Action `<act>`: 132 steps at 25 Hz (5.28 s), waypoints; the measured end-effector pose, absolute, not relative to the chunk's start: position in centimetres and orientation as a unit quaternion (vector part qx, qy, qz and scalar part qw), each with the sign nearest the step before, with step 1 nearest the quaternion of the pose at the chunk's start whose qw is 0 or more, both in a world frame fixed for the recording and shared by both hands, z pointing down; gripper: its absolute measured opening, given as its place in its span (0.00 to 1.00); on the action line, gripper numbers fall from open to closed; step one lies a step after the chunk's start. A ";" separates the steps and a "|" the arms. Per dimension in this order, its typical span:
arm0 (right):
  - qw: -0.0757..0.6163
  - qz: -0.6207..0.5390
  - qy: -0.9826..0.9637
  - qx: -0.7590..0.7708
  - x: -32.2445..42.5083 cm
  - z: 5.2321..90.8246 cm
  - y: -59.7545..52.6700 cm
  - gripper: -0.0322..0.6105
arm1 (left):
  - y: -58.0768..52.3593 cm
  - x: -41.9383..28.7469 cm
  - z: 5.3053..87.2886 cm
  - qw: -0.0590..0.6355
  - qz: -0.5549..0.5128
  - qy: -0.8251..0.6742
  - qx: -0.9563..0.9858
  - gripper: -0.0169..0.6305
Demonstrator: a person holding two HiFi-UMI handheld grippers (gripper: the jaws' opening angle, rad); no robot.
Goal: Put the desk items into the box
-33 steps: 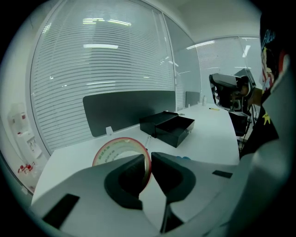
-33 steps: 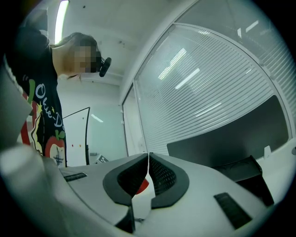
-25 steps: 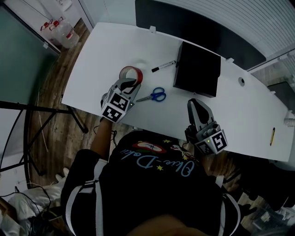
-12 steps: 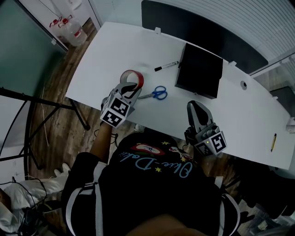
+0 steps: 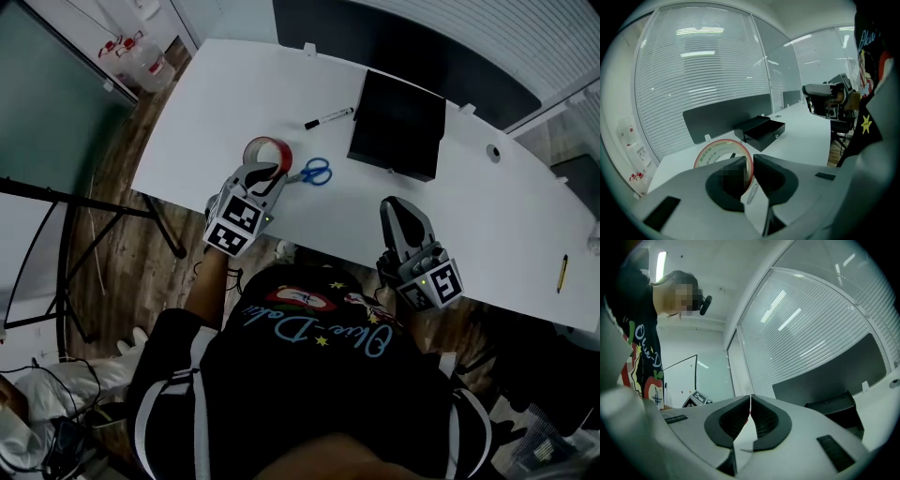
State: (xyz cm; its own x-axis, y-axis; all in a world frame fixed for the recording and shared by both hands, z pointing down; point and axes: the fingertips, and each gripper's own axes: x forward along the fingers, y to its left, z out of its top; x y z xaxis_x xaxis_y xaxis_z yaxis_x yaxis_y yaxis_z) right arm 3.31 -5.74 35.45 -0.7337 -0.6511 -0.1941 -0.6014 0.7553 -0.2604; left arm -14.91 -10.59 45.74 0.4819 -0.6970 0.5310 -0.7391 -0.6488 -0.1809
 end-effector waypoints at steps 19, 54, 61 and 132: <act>0.135 -0.085 0.911 -0.379 9.3 36.6 -1.6 0.07 | -9.4 -8.8 45.0 -0.008 0.302 -0.390 0.870 0.13; 0.105 -0.048 0.839 -0.531 14.6 34.9 -4.4 0.07 | -20.0 2.9 48.6 -0.095 0.339 -0.210 0.912 0.13; 0.096 -0.051 0.832 -0.545 14.7 35.1 -4.9 0.07 | -20.8 4.5 49.5 -0.086 0.341 -0.184 0.918 0.13; 0.115 -0.086 0.832 -0.535 20.3 36.6 -8.6 0.07 | -22.7 6.2 56.6 -0.027 0.473 -0.101 0.875 0.16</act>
State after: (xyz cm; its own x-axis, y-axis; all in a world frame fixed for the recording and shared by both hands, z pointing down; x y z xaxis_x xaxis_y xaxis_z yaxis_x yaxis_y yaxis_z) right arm 20.34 -8.62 36.64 -0.4005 -0.9109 -0.0991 -0.8714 0.4121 -0.2663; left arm 6.19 -22.69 56.64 0.5313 -0.2033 0.8224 -0.1513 -0.9779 -0.1439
